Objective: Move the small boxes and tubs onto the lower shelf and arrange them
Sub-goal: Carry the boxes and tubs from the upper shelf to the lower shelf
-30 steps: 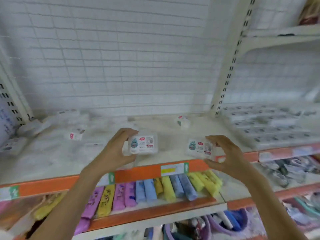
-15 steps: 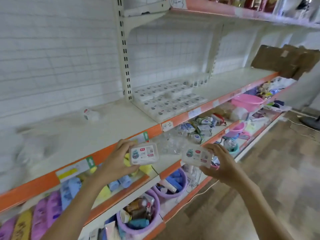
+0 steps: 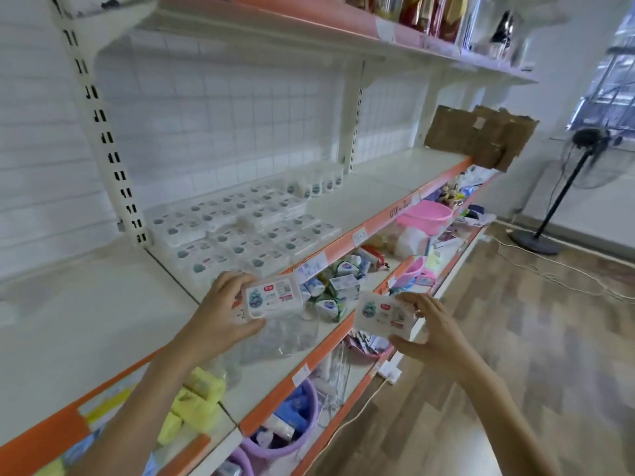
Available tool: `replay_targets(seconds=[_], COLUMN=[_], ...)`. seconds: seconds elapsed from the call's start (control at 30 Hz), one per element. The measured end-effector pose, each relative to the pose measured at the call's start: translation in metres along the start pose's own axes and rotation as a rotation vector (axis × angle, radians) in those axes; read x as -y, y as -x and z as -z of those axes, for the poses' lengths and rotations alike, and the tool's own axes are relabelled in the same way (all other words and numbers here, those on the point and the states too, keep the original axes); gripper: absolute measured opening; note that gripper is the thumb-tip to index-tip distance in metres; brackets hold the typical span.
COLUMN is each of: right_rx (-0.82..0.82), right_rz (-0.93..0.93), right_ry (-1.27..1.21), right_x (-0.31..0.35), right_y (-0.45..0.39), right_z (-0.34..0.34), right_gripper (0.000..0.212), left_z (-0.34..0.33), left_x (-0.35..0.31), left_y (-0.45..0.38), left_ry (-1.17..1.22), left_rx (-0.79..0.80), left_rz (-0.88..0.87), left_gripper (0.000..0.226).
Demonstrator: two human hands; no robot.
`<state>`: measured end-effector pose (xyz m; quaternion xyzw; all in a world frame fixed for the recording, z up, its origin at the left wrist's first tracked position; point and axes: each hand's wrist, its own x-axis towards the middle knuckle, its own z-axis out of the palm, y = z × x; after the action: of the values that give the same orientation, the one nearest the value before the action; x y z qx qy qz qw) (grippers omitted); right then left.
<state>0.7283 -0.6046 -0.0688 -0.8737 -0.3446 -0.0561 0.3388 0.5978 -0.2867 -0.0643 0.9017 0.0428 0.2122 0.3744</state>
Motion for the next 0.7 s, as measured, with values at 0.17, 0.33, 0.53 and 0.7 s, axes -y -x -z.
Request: replay_targets(seconds=[0.17, 0.33, 0.53, 0.7], right_rx=[0.036, 0.098, 0.262, 0.444], right_rz=[0.072, 0.191, 0.441, 0.665], right_ry=[-0.015, -0.081, -0.182, -0.178], right_x=[-0.016, -0.008, 0.028, 0.062], right_y=[-0.085, -0.172, -0.27, -0.331], right_z=[0.002, -0.017, -0.057, -0.106], right_gripper=[0.062, 0.061, 0.061, 0.061], left_z=[0.007, 0.03, 0.065, 0.087], left_x=[0.017, 0.035, 0.052, 0.06], left_y=[-0.062, -0.1, -0.105, -0.09], left_ry=[-0.093, -0.136, -0.223, -0.15], left_rx=[-0.063, -0.155, -0.287, -0.398], left_rz=[0.003, 0.089, 0.185, 0.411], left_gripper=[0.065, 0.062, 0.062, 0.061])
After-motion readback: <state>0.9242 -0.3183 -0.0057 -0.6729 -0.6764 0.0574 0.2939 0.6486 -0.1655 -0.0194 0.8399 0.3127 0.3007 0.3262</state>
